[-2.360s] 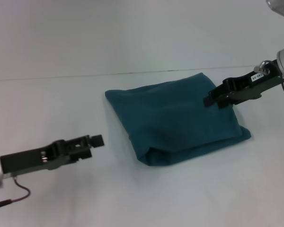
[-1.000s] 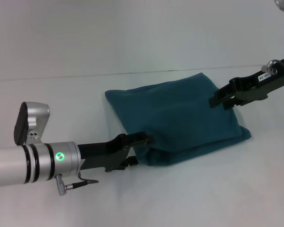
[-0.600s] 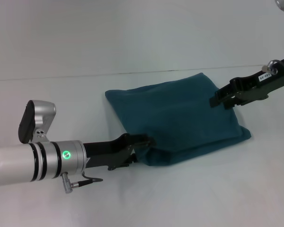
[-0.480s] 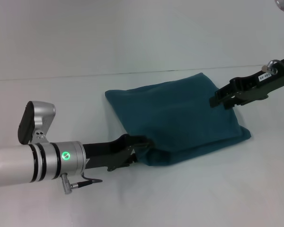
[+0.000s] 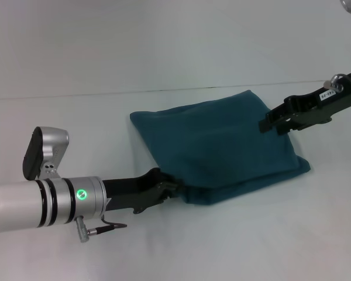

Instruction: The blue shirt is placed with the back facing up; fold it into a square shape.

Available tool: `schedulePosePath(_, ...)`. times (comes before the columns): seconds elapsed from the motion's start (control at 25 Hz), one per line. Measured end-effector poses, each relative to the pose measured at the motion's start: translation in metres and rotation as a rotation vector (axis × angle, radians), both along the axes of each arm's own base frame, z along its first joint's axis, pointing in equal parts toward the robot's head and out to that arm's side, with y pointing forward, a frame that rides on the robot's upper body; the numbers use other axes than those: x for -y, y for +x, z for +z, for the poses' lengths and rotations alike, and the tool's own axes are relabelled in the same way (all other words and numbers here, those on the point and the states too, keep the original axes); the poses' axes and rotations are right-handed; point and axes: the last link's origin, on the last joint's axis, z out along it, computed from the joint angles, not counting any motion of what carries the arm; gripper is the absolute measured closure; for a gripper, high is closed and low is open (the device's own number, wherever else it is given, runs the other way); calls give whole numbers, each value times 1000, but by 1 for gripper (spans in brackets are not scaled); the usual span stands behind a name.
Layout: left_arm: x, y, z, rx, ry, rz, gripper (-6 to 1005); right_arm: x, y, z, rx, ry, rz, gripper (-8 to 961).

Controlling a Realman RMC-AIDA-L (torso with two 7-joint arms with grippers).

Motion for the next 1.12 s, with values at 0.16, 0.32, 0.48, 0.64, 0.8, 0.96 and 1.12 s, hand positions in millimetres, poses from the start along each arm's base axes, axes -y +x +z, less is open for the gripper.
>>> schedulePosePath(0.16,3,0,0,11,-11,-8,841,0,1,0,0,0,-2,426)
schedulePosePath(0.32,8,-4,5,26,-23,-17,938,1,2,0,2,-2,-4,426)
schedulePosePath(0.48,14,-15,15,34,-13,-13,961,1,3,-2,2,-5,-9,426)
schedulePosePath(0.64,22,-27,26,45,-14,-7,959,1,3,-2,3,-6,-10,427)
schedulePosePath(0.8,34,-43,39,59,-18,11,958,1,3,-2,2,-5,-10,426)
schedulePosePath(0.96,43,-60,53,51,-12,36,956,1,3,-2,0,-5,-9,426)
schedulePosePath(1.12,47,-70,61,27,-16,52,954,2,3,-3,-3,-7,-10,426)
